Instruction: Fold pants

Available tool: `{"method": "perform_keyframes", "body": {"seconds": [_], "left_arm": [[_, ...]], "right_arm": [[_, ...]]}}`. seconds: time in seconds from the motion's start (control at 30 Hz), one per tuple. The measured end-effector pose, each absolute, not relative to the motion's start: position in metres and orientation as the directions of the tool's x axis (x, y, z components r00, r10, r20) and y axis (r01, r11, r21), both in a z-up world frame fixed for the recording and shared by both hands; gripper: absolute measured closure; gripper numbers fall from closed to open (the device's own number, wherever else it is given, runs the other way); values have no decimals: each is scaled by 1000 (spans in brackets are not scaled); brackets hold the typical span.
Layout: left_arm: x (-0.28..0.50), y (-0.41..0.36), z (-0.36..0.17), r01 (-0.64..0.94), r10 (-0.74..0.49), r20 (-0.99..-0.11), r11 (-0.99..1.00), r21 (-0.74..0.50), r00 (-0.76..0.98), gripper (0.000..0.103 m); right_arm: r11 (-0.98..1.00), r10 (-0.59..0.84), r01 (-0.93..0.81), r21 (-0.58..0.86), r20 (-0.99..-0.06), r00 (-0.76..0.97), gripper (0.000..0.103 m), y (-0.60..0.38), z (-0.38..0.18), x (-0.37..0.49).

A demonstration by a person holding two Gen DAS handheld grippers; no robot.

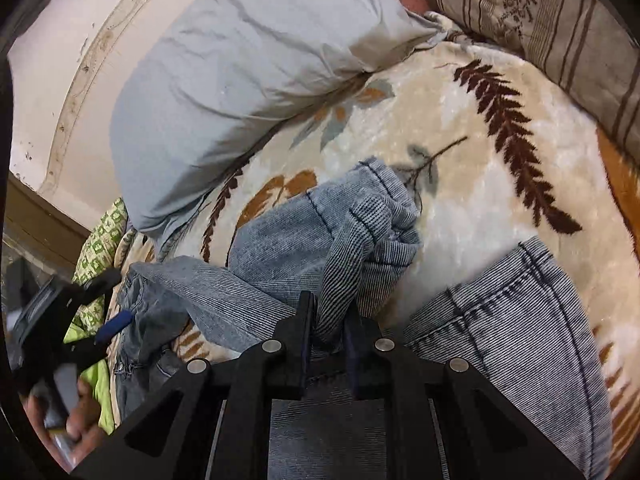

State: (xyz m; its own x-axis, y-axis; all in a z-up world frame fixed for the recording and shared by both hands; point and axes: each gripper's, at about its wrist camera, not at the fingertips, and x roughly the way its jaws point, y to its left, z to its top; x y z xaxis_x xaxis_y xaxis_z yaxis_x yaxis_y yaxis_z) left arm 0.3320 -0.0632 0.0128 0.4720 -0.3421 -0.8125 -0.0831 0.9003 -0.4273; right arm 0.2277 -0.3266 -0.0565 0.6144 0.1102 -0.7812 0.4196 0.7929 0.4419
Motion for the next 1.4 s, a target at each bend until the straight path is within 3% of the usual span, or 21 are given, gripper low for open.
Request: {"method": "perform_keyframes", "body": {"seconds": [0.07, 0.13, 0.2, 0.23, 0.3, 0.43, 0.57, 0.7, 0.83, 0.93, 1.0, 1.03, 1.07, 1.1, 1.13, 1.17, 1.2, 1.23, 1.27, 1.37, 1.4], "left_arm": [[350, -65, 2, -132, -320, -849, 904, -407, 420, 25], [365, -64, -4, -188, -270, -869, 909, -372, 414, 37], [377, -67, -8, -213, -192, -907, 935, -285, 375, 90], [381, -66, -9, -217, -181, -919, 939, -268, 350, 95], [379, -63, 0, -222, -182, -913, 936, -275, 365, 99], [335, -41, 55, -177, -282, -813, 890, -420, 510, 99], [260, -22, 81, -134, -323, -760, 872, -470, 564, 99], [172, -2, 41, -160, -339, -779, 861, -483, 528, 99], [133, -4, -9, -120, -325, -811, 894, -431, 487, 98], [124, 1, -23, -116, -366, -801, 876, -469, 473, 96], [124, 5, -19, -99, -359, -799, 884, -457, 483, 85], [124, 7, -18, -100, -351, -803, 888, -448, 482, 79], [123, 9, -16, -104, -335, -806, 895, -435, 488, 68], [127, 12, -17, -118, -308, -813, 903, -414, 493, 62], [129, 13, -21, -127, -301, -815, 903, -410, 495, 61], [131, 17, -21, -139, -307, -813, 896, -422, 495, 60], [137, 23, -20, -161, -319, -809, 881, -445, 493, 56], [143, 23, -20, -178, -317, -815, 877, -447, 486, 57], [151, 24, -21, -203, -300, -827, 877, -435, 476, 60], [168, 20, -17, -221, -258, -856, 896, -386, 448, 101], [171, 20, -9, -220, -268, -850, 891, -398, 453, 101]], "right_arm": [[805, 99, 404, 435, -769, 632, 90, -326, -50, 227], [812, 106, 394, 430, -773, 626, 90, -324, -49, 226], [817, 104, 392, 423, -777, 620, 90, -325, -53, 228], [814, 113, 390, 430, -777, 620, 90, -327, -56, 229], [787, 148, 394, 475, -765, 627, 90, -334, -62, 232], [737, 196, 299, 606, -615, 763, 91, -350, -34, 214], [744, 217, 257, 616, -587, 780, 90, -342, -9, 180], [744, 183, 331, 581, -653, 735, 90, -324, -22, 126], [758, 118, 449, 473, -777, 619, 85, -313, -54, 99], [705, 162, 480, 523, -777, 609, 62, -324, -70, 104], [681, 140, 485, 548, -748, 649, 42, -330, -65, 97], [684, 119, 492, 539, -747, 654, 39, -332, -62, 96], [686, 91, 509, 520, -755, 649, 42, -333, -61, 95], [687, 69, 524, 503, -763, 643, 52, -335, -60, 95], [691, 47, 539, 482, -774, 632, 60, -339, -60, 97], [693, 35, 550, 467, -783, 621, 78, -341, -60, 98], [695, 24, 557, 455, -788, 615, 86, -342, -60, 98], [696, 15, 562, 447, -791, 611, 86, -344, -59, 98], [699, 10, 561, 444, -790, 612, 88, -345, -57, 98], [746, -22, 537, 394, -791, 612, 91, -343, -46, 108], [754, -26, 527, 391, -785, 619, 92, -346, -40, 113]]}}
